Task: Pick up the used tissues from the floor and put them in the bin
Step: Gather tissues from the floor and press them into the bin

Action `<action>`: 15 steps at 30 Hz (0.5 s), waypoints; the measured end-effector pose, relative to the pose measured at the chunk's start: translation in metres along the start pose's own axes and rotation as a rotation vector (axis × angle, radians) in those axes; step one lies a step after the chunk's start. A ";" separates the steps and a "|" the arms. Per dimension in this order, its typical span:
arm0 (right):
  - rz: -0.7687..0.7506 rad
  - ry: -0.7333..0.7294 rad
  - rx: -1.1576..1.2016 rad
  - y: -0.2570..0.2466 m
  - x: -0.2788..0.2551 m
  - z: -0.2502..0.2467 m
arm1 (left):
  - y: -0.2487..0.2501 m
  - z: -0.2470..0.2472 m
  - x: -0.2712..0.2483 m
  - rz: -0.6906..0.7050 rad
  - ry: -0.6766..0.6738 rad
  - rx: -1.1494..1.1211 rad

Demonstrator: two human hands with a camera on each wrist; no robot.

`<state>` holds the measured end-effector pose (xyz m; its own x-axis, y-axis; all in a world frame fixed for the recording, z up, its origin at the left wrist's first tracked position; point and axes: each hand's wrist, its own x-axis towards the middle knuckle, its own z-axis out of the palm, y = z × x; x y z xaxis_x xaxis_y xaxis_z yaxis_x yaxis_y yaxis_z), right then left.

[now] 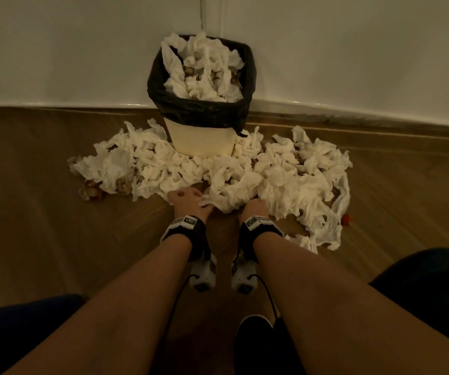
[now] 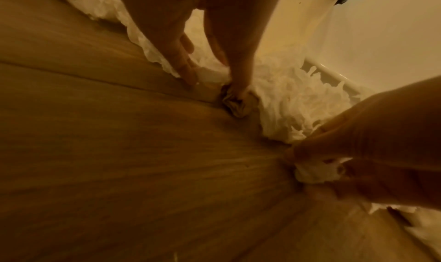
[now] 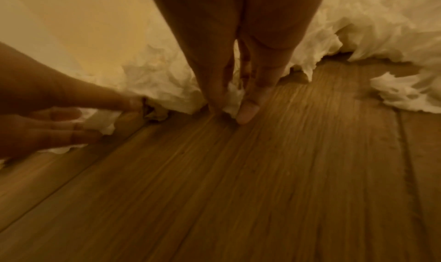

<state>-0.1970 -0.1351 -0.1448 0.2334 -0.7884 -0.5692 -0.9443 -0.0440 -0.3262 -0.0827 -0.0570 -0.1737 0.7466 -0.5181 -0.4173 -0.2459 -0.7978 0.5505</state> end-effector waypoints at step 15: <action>-0.116 -0.137 -0.061 0.005 0.002 -0.006 | 0.009 0.009 -0.004 -0.072 -0.014 -0.173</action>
<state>-0.2021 -0.1404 -0.1434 0.3668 -0.6848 -0.6297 -0.9207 -0.1701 -0.3513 -0.0935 -0.0651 -0.1735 0.7496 -0.4665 -0.4695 -0.0813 -0.7689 0.6342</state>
